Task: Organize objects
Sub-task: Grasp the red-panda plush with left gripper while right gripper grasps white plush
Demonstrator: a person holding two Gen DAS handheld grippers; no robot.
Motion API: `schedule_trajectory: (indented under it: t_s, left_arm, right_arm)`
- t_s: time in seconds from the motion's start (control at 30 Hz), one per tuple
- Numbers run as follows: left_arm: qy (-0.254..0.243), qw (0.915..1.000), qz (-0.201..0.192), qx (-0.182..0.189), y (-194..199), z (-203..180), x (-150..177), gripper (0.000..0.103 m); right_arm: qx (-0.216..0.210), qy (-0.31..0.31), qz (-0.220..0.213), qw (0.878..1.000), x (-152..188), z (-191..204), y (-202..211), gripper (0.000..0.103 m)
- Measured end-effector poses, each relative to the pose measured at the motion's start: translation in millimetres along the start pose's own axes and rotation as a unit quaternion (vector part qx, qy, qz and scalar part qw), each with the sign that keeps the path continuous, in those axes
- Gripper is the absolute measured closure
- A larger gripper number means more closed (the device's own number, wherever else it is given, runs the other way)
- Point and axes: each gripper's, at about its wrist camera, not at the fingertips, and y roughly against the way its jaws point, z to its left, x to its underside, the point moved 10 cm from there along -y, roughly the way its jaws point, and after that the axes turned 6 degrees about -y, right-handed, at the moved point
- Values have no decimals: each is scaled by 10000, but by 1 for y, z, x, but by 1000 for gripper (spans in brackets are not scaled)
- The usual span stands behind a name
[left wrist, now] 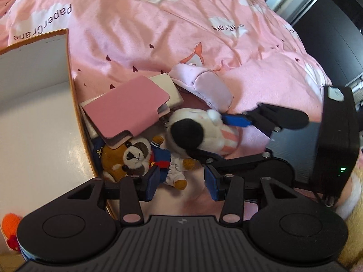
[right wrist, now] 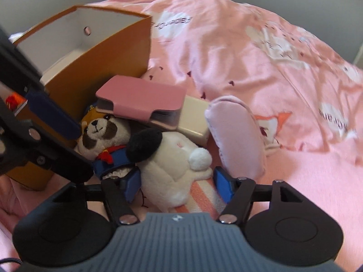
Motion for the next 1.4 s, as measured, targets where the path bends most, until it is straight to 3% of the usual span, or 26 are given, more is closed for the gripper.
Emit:
schedule_trajectory:
  t_s: [0.07, 0.13, 0.27, 0.37, 0.6, 0.67, 0.8, 0.9, 1.0, 1.07, 1.1, 1.17, 1.4]
  left_arm:
    - [248, 9997, -43, -8, 1, 2, -1, 50]
    - [547, 9985, -73, 14, -1, 2, -2, 50]
    - [1129, 9935, -76, -122, -12, -3, 1, 50]
    - [1594, 9866, -121, -311, -27, -3, 5, 50]
    - [2884, 9530, -286, -887, -52, 16, 18, 48]
    - [3017, 9477, -410, -960, -56, 18, 17, 42]
    - [3181, 9379, -611, -1243, -64, 22, 12, 40]
    - [3402, 9285, -520, -1396, -75, 26, 14, 37]
    - [3417, 9270, -470, -1472, -82, 30, 19, 35]
    - [3333, 9298, -425, -1505, -84, 30, 20, 40]
    - [3244, 9333, -382, -1495, -85, 30, 21, 47]
    - [3130, 9374, -330, -1490, -83, 31, 23, 52]
    - [2570, 9575, -407, -1243, -69, 18, 22, 58]
  right_arm:
    - [-19, -616, -101, 9981, 3, -12, 9, 37]
    - [-129, -1481, -307, 9884, 7, -31, 22, 38]
    - [-521, -3149, -823, 9441, 22, -70, 45, 40]
    - [-732, -3537, -1023, 9268, 30, -76, 51, 40]
    - [-700, -3489, -1175, 9271, 41, -68, 59, 41]
    - [-690, -3463, -1169, 9282, 45, -68, 61, 42]
    - [-656, -3357, -1180, 9322, 45, -67, 59, 42]
    - [-587, -3272, -1167, 9359, 46, -66, 57, 42]
    - [-533, -3268, -1143, 9366, 47, -67, 55, 42]
    - [-502, -3246, -1134, 9377, 47, -66, 53, 42]
    - [-493, -3240, -1133, 9379, 47, -66, 53, 42]
    - [-486, -3247, -1135, 9377, 47, -66, 53, 42]
    - [-492, -3314, -1197, 9346, 44, -66, 60, 45]
